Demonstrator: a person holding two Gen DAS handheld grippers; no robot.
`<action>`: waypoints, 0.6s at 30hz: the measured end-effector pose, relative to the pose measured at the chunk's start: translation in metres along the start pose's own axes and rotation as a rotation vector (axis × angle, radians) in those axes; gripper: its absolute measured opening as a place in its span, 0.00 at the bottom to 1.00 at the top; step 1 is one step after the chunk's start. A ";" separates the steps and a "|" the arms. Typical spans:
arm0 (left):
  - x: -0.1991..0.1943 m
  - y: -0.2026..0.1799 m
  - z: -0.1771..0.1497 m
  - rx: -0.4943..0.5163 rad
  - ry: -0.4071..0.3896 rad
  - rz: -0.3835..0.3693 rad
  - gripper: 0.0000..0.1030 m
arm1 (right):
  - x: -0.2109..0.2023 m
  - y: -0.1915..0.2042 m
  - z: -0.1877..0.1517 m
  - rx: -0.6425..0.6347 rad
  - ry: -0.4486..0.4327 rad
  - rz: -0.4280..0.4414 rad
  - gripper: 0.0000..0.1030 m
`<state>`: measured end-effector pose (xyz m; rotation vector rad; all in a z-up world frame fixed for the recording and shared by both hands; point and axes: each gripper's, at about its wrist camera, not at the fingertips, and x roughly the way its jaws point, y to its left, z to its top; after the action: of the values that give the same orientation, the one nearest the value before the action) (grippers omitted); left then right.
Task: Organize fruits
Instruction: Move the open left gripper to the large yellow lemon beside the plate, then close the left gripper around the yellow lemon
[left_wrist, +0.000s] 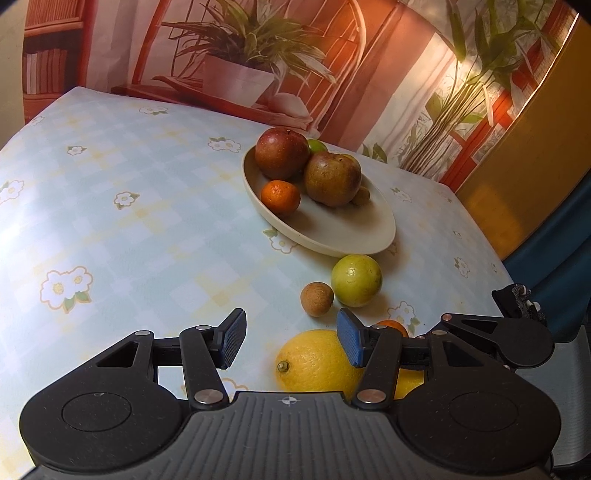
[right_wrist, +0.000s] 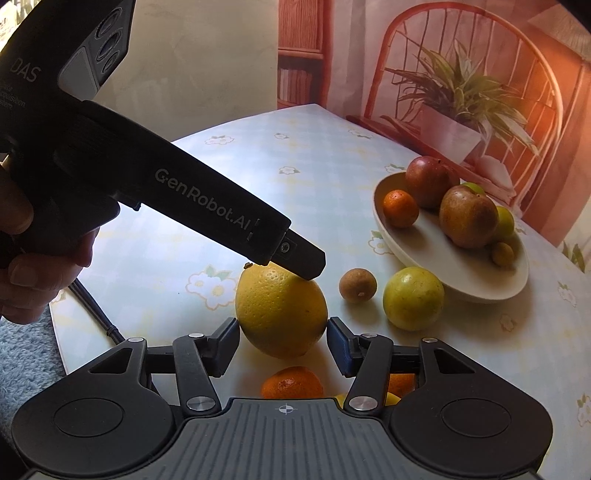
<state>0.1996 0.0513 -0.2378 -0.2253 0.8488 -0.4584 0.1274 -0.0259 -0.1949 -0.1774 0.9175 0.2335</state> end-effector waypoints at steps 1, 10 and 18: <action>0.001 0.000 0.000 -0.004 0.003 -0.004 0.56 | 0.000 -0.001 0.000 0.006 0.000 0.000 0.47; 0.009 -0.008 0.001 0.029 -0.005 -0.011 0.55 | 0.000 -0.025 -0.007 0.150 -0.022 0.063 0.46; -0.004 0.015 -0.004 -0.107 -0.006 -0.076 0.55 | 0.000 -0.030 -0.010 0.185 -0.038 0.075 0.46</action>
<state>0.1991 0.0658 -0.2431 -0.3588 0.8621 -0.4838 0.1282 -0.0571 -0.1993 0.0325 0.9039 0.2195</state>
